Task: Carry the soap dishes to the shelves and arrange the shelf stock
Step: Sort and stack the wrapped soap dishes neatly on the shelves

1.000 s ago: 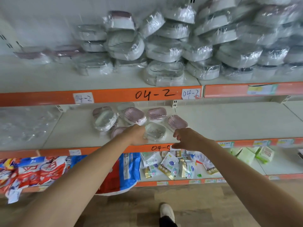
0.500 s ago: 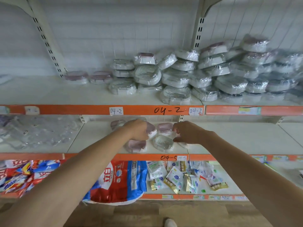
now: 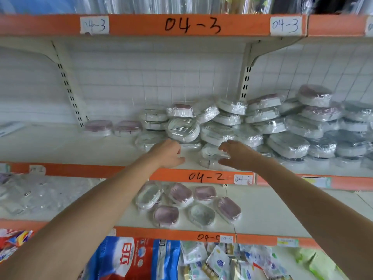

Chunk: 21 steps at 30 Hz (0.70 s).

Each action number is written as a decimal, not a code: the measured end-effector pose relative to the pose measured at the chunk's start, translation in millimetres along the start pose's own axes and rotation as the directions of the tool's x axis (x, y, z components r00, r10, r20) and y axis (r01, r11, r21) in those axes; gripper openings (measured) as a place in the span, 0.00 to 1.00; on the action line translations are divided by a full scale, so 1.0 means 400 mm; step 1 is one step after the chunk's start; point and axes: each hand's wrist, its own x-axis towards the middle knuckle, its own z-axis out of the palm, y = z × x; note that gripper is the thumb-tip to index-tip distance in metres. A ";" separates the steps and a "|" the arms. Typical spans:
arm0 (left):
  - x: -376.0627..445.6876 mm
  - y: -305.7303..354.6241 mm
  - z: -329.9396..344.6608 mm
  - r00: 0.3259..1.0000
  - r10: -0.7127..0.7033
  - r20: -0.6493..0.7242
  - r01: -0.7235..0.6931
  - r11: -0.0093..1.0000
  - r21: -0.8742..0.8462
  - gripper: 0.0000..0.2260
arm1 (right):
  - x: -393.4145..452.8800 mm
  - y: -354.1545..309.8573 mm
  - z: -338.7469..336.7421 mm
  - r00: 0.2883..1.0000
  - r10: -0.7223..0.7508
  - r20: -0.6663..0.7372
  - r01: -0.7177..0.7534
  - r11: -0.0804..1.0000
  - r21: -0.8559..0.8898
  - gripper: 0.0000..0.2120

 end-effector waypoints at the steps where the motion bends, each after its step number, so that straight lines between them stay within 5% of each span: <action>1: 0.022 -0.001 -0.013 1.000 -0.003 -0.016 0.003 1.000 -0.002 0.10 | 0.021 0.012 -0.015 1.000 0.003 -0.014 -0.003 1.000 -0.001 0.25; 15: 0.279 0.008 -0.149 0.893 -0.170 -0.417 0.172 0.985 -0.035 0.17 | 0.289 0.094 -0.132 0.984 -0.063 -0.169 0.053 0.997 -0.062 0.33; 21: 0.362 -0.013 -0.175 0.896 -0.303 -0.324 0.304 0.951 -0.049 0.23 | 0.370 0.069 -0.131 0.984 -0.030 -0.177 0.009 0.993 -0.118 0.37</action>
